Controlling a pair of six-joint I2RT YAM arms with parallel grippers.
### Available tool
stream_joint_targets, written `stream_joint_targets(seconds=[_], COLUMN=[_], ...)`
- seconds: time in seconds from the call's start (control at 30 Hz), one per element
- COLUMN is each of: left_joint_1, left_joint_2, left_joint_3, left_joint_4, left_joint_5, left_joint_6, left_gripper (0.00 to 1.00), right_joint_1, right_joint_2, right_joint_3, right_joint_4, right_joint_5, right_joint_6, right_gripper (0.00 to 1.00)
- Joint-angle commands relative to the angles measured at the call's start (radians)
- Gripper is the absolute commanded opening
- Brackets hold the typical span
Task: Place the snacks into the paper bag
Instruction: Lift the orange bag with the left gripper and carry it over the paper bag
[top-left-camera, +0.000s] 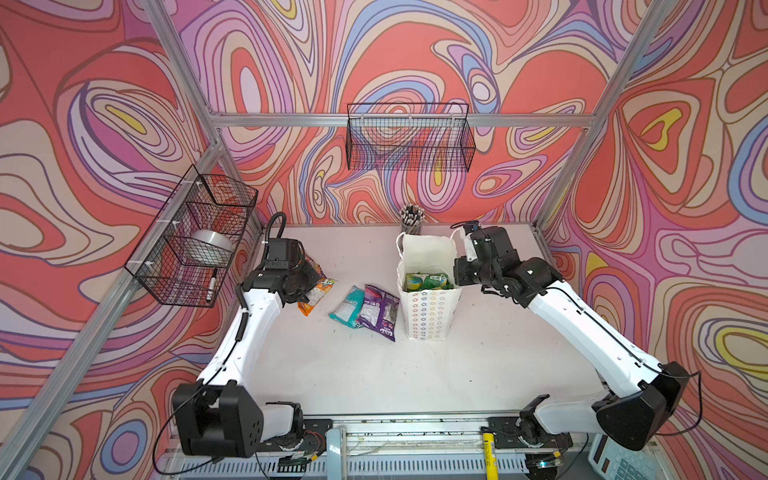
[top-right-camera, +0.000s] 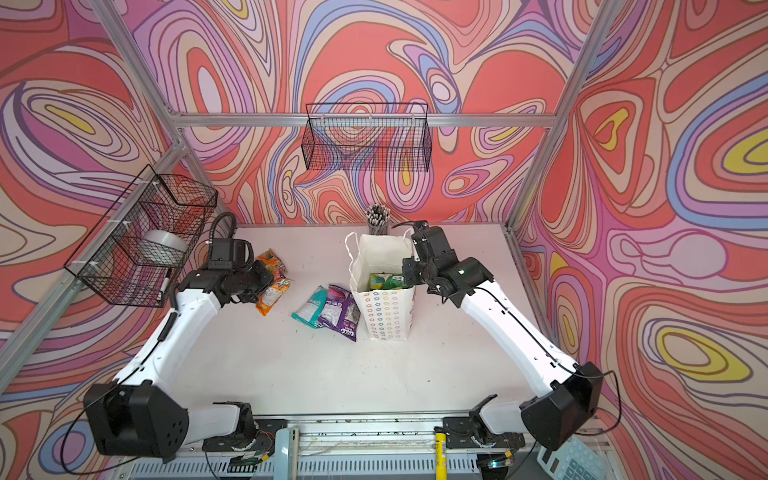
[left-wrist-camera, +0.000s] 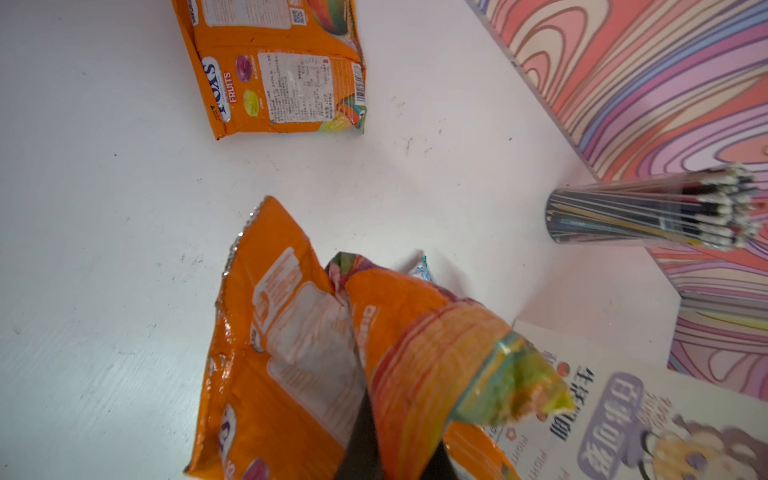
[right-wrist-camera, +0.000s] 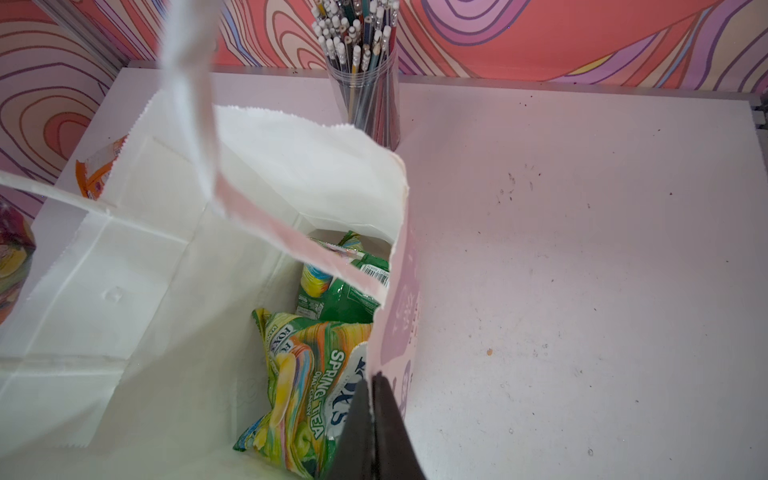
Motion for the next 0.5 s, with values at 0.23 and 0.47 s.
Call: stream_joint_targets(seconds=[0.23,0.47], left_joint_1=[0.003,-0.059], left_joint_2=[-0.278,-0.286], left_joint_3=[0.133,0.291], left_joint_4=[-0.112,-0.064], left_joint_5=[0.216,0.337], left_joint_6=[0.077,0.021], left_gripper=[0.03,0.03], right_joint_1=[0.003,0.003], right_joint_2=[-0.059,-0.059], right_joint_3=[-0.01,-0.014], right_joint_4=[0.022,0.019], right_joint_5=[-0.032,-0.028], right_joint_6=[0.012,0.019], right_gripper=[0.0,0.0])
